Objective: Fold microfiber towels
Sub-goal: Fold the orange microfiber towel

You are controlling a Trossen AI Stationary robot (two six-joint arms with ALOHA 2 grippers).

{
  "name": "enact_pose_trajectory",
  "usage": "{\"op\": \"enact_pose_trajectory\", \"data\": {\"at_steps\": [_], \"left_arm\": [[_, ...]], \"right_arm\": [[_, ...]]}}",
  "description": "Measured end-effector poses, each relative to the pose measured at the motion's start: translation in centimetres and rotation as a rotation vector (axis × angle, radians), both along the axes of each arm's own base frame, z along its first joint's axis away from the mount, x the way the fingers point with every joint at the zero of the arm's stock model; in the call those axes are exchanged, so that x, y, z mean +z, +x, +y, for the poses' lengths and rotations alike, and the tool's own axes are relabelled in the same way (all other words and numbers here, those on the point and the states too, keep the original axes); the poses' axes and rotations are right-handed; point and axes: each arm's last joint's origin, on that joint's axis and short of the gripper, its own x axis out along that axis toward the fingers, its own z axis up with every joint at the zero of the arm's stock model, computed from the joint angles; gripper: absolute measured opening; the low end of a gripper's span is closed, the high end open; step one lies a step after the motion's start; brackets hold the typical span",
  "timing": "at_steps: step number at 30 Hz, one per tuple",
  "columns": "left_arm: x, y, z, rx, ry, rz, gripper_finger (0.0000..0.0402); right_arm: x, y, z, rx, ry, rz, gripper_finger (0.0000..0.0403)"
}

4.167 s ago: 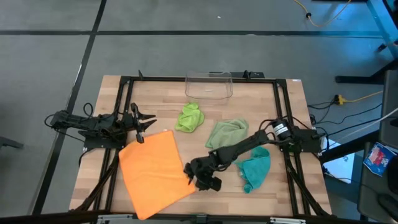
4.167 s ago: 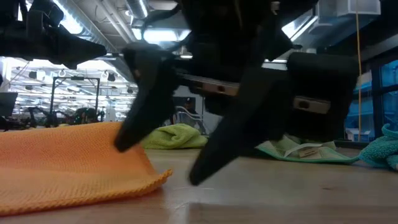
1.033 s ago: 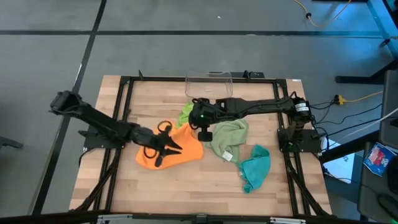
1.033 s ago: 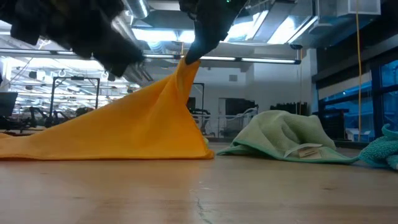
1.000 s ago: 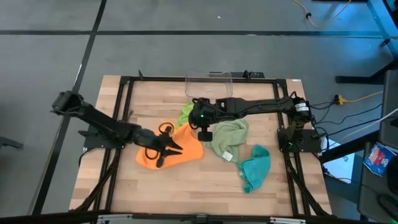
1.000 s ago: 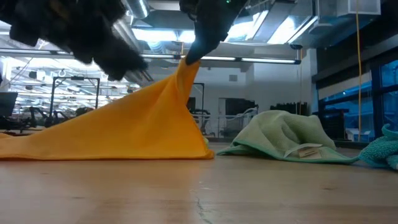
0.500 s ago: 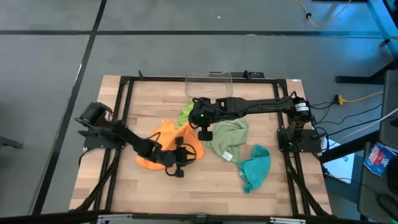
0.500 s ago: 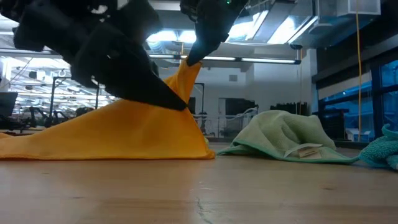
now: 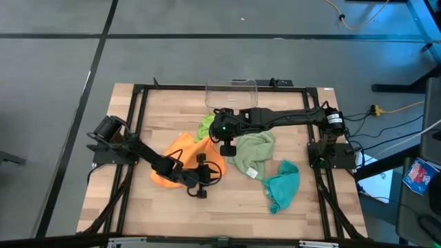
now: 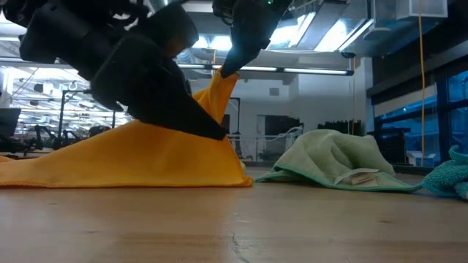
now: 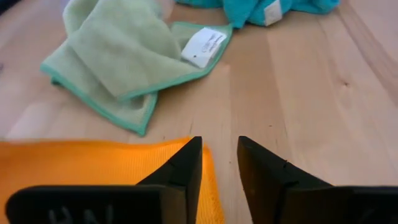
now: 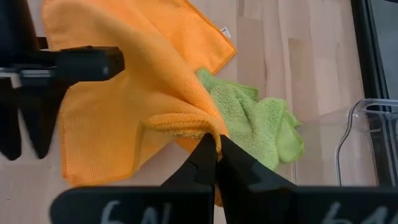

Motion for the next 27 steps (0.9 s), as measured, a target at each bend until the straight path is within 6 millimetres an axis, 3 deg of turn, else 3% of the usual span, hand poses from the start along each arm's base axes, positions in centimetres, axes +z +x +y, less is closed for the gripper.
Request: {"op": "enact_pose_trajectory", "data": {"at_steps": [9, 13, 19, 27], "left_arm": [[-0.2, 0.4, 1.0, 0.053, -0.155, 0.011, 0.0186], [-0.6, 0.4, 1.0, 0.015, -0.145, 0.041, 0.0192], [-3.0, 0.6, 0.7, 0.015, -0.114, 0.076, 0.0192], [-4.3, 3.1, -0.1, 0.040, -0.057, 0.056, 0.0187]], "right_arm": [[0.0, 0.0, 0.0, 0.002, 0.002, 0.003, 0.0008], [0.0, 0.0, 0.0, 0.003, 0.002, 0.003, 0.0008], [0.0, 0.0, 0.0, 0.004, 0.003, 0.004, 0.0008], [0.0, 0.0, 0.0, 0.003, 0.003, 0.006, 0.0008]]}}
